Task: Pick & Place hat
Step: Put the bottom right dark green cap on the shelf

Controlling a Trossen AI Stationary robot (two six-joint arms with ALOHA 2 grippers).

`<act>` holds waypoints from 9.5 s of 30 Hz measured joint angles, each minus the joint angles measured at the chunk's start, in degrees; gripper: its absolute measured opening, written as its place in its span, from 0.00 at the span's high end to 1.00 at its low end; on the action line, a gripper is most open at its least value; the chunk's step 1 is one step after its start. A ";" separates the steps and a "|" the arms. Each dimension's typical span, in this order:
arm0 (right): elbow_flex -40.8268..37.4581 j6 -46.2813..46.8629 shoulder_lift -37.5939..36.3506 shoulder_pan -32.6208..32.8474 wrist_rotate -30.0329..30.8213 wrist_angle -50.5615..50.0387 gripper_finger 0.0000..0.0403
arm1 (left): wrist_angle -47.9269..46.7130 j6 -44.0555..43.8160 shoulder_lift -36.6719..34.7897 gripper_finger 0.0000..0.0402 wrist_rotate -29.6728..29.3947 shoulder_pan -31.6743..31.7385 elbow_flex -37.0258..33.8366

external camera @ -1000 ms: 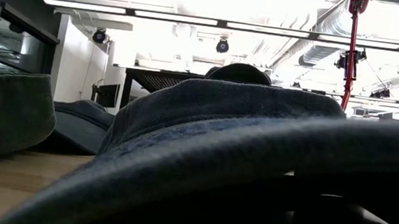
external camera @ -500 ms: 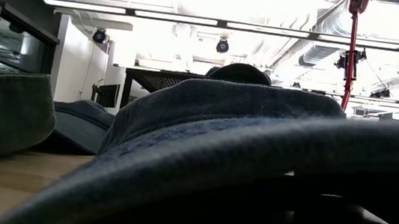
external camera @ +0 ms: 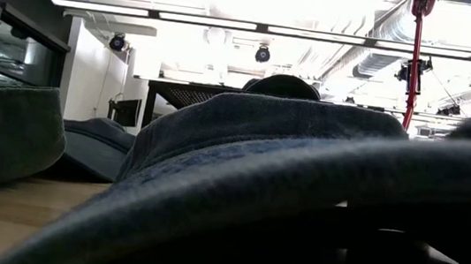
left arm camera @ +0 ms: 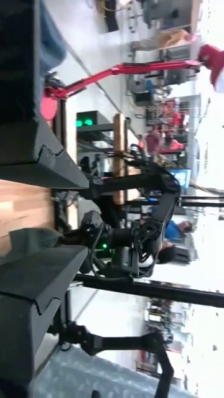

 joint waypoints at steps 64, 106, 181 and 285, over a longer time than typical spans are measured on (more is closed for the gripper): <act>37.11 -88.95 -0.04 -29.75 0.81 11.71 0.87 | -26.91 23.93 57.46 0.39 -15.21 -7.98 64.39; 37.07 -90.24 -0.44 -29.56 4.39 17.24 0.64 | -27.24 20.92 58.37 0.98 -21.20 -10.06 64.37; 37.08 -80.16 -6.32 -29.70 32.82 14.29 0.47 | -41.74 20.75 42.21 0.99 34.24 40.63 47.32; 37.08 -77.71 -2.62 -34.19 29.47 13.55 0.47 | -15.51 17.89 47.32 0.55 12.90 41.62 30.29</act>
